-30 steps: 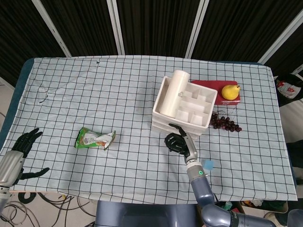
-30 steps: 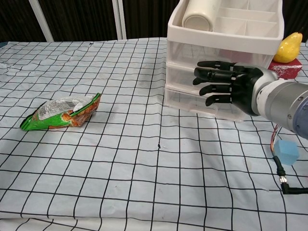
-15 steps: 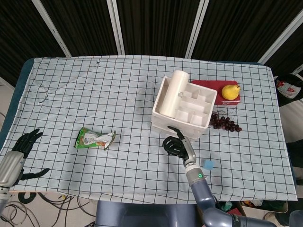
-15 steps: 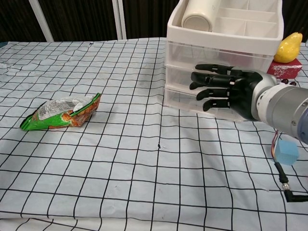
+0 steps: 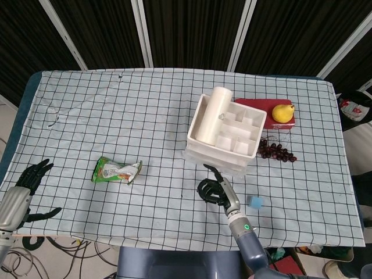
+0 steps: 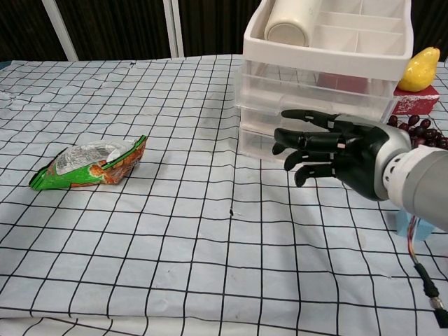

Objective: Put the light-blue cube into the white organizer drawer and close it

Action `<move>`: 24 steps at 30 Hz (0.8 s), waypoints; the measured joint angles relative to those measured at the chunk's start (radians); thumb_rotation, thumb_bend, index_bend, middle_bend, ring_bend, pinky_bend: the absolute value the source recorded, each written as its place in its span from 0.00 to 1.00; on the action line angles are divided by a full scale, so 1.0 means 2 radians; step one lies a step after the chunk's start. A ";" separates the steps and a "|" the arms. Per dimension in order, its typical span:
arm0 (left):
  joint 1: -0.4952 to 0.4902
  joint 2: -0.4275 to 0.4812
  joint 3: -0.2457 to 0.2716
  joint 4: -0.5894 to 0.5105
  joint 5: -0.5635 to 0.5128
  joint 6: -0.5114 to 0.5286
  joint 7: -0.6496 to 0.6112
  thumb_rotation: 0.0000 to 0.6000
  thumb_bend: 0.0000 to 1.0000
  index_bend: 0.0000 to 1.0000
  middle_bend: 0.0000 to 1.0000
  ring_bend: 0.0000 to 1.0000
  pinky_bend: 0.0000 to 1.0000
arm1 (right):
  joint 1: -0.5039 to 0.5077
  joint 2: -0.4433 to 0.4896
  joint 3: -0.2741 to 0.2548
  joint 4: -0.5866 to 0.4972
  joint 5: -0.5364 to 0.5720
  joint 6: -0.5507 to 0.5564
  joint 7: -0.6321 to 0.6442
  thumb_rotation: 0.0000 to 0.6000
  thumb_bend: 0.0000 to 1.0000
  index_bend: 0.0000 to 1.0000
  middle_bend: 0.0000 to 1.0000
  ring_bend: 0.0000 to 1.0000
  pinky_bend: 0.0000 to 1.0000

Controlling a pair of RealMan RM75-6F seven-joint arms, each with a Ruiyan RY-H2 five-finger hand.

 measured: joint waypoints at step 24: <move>0.005 -0.012 -0.010 0.018 0.015 0.037 -0.012 1.00 0.02 0.00 0.00 0.00 0.00 | -0.041 0.111 -0.086 -0.093 -0.168 0.089 -0.146 1.00 0.38 0.00 0.56 0.59 0.65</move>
